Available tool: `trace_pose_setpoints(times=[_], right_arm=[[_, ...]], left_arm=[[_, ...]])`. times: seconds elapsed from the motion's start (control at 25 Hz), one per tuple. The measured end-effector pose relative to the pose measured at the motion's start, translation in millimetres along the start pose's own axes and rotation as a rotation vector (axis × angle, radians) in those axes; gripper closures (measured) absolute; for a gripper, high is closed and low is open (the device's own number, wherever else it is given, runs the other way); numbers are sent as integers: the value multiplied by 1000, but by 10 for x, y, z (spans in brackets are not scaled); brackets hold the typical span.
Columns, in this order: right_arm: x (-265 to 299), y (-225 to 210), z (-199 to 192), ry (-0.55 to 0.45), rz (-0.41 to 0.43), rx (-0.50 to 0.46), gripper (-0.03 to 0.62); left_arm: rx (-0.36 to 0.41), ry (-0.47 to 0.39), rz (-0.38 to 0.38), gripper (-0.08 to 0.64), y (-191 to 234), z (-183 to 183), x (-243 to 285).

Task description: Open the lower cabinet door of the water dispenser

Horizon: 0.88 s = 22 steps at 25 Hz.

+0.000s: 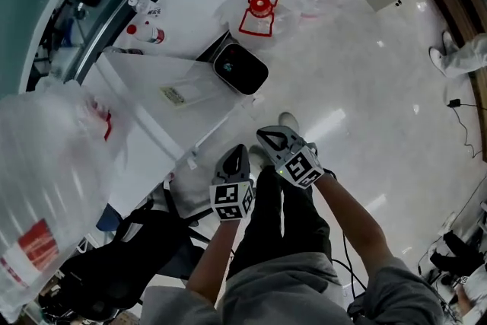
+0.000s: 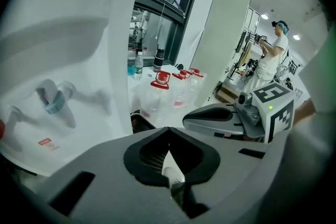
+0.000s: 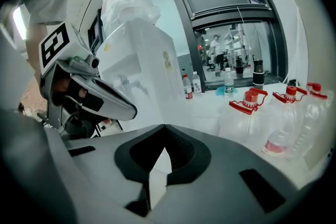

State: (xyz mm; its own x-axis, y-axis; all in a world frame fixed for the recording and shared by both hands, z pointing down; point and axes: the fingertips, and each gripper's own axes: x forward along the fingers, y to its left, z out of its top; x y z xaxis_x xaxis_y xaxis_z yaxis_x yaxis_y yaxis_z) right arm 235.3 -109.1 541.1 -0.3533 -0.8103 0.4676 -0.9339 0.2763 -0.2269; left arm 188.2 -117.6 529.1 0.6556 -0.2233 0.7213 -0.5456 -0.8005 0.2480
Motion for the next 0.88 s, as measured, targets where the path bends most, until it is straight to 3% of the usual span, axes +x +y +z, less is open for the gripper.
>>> trace_pose_setpoints(times=[0.16,0.64,0.76,0.88], right_arm=[[268,-73,-309,20,34,-68,583],[872,-112,-1046,39,134,-123,580],[1031,-152,-1166,30,147,-116,577],[1196,-179,-1309,39,163,-121,523]], left_arm=[[21,1,15,552,172,-171,233],[44,63,45,552,551,-641,832],[21,74,62,552,649,-747,910],[-34,86,90,552,742,-878,947]])
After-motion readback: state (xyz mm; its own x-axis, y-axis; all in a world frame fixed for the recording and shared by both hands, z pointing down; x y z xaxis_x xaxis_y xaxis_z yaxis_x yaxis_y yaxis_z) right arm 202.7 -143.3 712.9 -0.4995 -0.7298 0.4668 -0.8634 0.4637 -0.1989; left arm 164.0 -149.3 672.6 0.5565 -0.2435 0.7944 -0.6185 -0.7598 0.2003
